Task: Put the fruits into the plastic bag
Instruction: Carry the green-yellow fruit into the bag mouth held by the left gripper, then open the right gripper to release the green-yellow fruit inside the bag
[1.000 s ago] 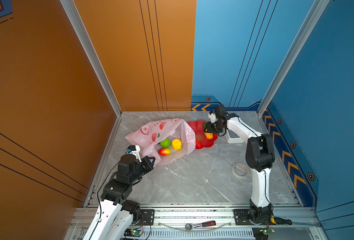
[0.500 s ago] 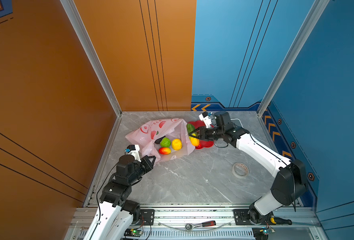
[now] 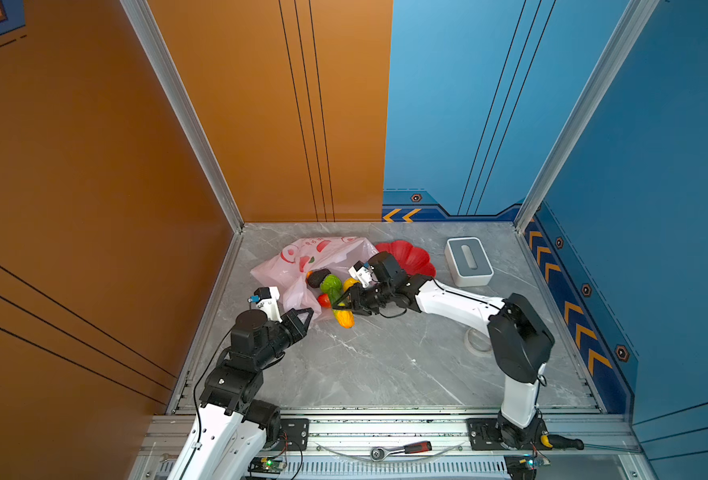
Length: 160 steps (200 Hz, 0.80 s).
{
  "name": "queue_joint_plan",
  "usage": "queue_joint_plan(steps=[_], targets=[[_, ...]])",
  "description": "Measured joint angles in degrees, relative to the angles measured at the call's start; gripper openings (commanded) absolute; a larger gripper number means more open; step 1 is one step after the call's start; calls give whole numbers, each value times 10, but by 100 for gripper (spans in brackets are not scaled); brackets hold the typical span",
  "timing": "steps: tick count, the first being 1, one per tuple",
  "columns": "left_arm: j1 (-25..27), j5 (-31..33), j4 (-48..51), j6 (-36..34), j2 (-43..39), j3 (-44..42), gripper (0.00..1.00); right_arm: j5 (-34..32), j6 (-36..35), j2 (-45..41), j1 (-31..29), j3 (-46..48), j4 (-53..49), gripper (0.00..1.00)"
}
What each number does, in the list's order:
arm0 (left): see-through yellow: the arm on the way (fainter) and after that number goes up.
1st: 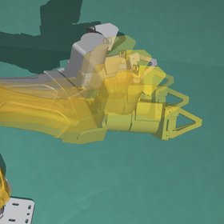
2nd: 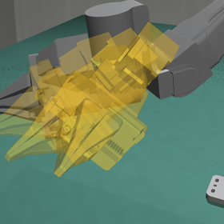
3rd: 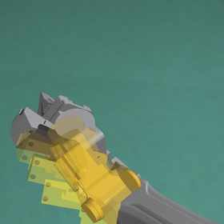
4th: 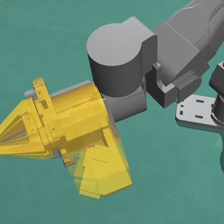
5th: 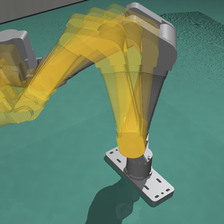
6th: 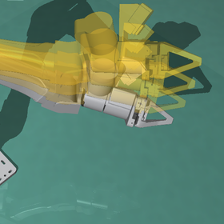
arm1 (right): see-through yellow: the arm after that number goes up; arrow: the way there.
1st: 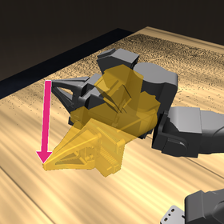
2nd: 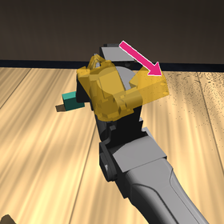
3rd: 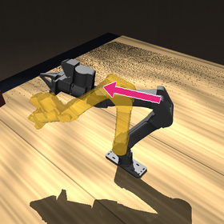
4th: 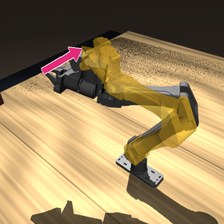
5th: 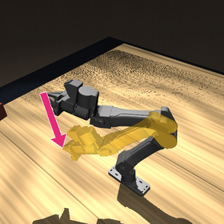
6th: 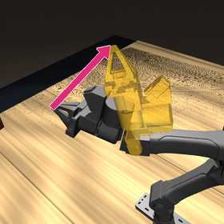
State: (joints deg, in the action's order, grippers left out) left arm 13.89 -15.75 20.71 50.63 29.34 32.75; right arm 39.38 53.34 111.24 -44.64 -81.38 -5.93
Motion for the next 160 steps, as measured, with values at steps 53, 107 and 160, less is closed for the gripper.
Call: queue_joint_plan(steps=[53,107,160], targets=[[0,-10,-1,0,-8,-17,0,-54,150,77,0,-89,123,35],[2,-13,-2,0,-9,-19,0,-186,240,173,-8,-148,180,35],[12,-13,-2,0,-9,-19,0,-315,274,224,-26,-173,201,38]])
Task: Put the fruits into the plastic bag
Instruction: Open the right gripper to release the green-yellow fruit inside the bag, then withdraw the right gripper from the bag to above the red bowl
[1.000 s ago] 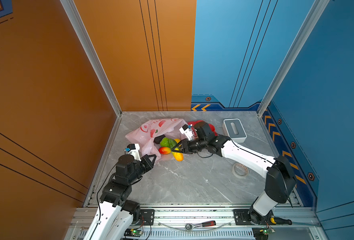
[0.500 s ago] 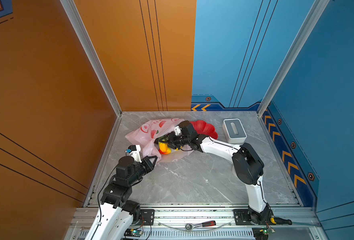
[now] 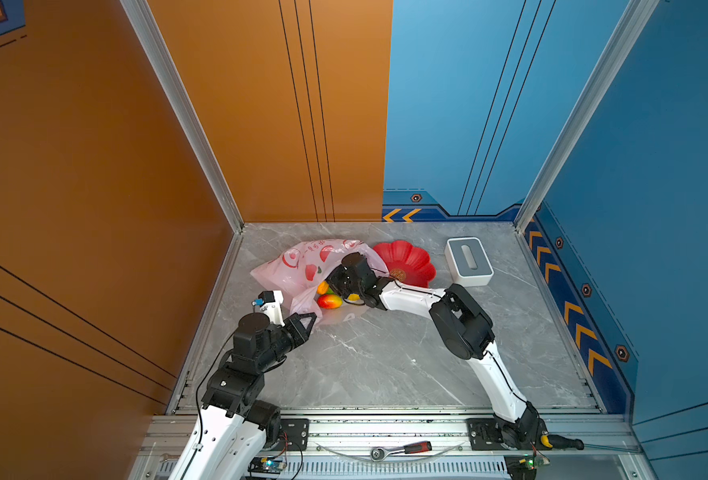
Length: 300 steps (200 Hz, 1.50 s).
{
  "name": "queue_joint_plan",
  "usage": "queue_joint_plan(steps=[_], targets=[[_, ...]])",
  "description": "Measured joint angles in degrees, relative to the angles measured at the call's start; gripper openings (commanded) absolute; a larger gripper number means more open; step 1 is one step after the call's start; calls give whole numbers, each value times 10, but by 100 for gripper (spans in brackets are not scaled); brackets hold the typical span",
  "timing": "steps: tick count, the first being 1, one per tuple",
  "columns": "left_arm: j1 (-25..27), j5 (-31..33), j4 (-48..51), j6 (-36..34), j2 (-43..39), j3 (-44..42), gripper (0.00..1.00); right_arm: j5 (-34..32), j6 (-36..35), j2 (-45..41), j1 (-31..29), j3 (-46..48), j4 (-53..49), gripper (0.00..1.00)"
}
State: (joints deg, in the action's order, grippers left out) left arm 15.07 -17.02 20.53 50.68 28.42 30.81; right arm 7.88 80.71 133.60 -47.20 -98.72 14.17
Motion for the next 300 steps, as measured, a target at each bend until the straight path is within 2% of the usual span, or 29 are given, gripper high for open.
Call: queue_joint_plan(steps=[34,101,168,240,273,300], targets=[[2,0,0,0,0,-1,0,-35,5,16,-1,-29,-1,44],[3,0,-1,0,1,-1,0,-45,0,21,2,-46,-1,65],[3,2,-1,0,2,-1,0,-39,-4,10,3,-17,18,67],[3,8,1,0,1,0,0,2,-44,-126,-9,136,13,67],[3,24,12,0,0,0,0,25,-108,-224,-21,193,-31,67],[2,33,24,0,2,1,0,29,-195,-305,-24,207,-115,67]])
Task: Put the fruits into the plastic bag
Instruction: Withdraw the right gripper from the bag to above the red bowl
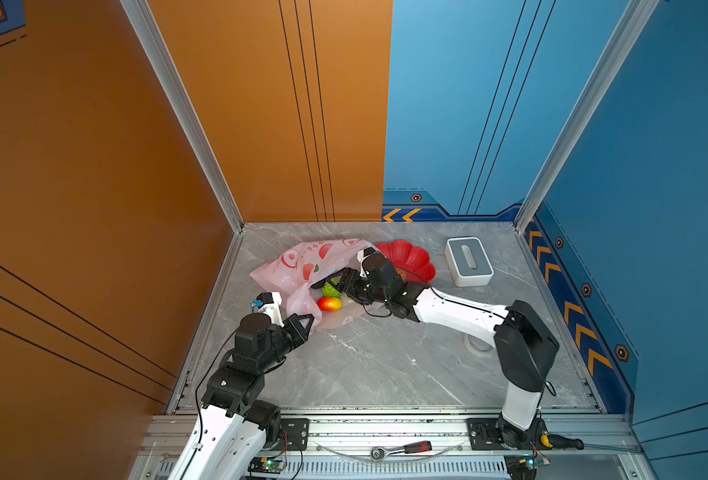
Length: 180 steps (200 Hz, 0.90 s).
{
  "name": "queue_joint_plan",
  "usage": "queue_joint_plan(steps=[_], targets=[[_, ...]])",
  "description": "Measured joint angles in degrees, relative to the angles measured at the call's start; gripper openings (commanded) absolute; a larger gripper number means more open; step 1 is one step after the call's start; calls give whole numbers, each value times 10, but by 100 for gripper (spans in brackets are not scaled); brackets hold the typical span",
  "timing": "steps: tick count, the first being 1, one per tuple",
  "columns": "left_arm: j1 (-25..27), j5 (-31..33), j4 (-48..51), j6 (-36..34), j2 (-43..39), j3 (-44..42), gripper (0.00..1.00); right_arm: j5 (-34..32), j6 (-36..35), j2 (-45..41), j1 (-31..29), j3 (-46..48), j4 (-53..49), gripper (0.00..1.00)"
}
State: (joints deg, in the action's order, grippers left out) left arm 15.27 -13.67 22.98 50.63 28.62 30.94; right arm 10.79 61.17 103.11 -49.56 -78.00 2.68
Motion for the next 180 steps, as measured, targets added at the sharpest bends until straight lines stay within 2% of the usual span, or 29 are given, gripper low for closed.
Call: queue_joint_plan(steps=[29,47,80,94,110,147,180], targets=[[0,6,9,0,5,4,0,-32,-125,-92,3,2,-122,78],[-2,10,14,0,5,5,0,-51,-188,-151,23,12,-185,79],[-3,15,20,0,5,6,0,-50,-268,-203,163,24,-274,82],[-3,15,20,0,6,6,0,-50,-299,-183,216,15,-316,82],[-3,15,19,0,7,6,0,-42,-330,-137,244,-9,-357,82],[-3,15,17,0,11,6,0,-19,-379,-5,257,-85,-399,82],[-8,15,15,0,12,6,0,-12,-408,104,257,-190,-426,82]])
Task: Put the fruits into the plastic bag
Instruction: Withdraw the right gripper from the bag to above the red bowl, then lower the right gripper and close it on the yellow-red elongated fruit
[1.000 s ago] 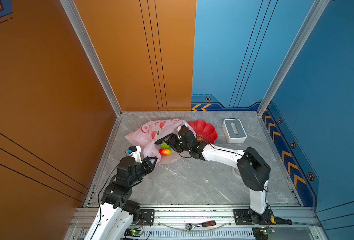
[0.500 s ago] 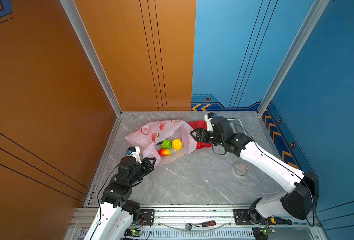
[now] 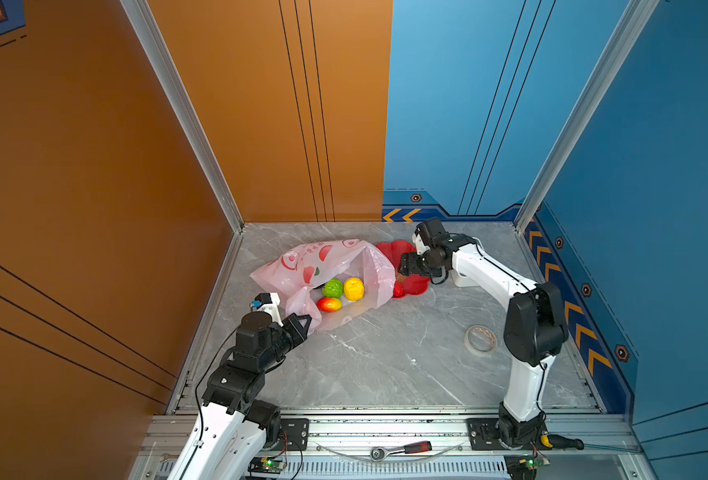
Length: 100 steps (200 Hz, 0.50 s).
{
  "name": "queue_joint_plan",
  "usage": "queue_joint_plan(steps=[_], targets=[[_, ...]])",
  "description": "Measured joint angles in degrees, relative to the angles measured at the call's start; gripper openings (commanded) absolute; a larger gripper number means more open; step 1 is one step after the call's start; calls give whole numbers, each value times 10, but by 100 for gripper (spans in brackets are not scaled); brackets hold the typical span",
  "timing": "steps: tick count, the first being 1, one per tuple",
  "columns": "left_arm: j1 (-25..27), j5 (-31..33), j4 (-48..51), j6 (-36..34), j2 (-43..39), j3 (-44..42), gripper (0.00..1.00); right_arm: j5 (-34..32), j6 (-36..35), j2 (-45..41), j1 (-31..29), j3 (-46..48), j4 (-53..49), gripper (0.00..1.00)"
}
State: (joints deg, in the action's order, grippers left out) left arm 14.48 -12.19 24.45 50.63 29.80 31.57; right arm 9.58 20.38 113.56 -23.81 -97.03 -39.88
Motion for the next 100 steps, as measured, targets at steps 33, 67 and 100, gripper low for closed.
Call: queue_joint_plan(steps=[33,67,100], targets=[[-7,0,-3,0,0,1,0,12,-22,91,-2,-106,-20,82],[-17,-2,-5,0,0,1,0,22,-37,137,-10,-138,-39,82],[-27,-10,-7,0,0,1,0,29,-52,155,-23,-151,-56,82]])
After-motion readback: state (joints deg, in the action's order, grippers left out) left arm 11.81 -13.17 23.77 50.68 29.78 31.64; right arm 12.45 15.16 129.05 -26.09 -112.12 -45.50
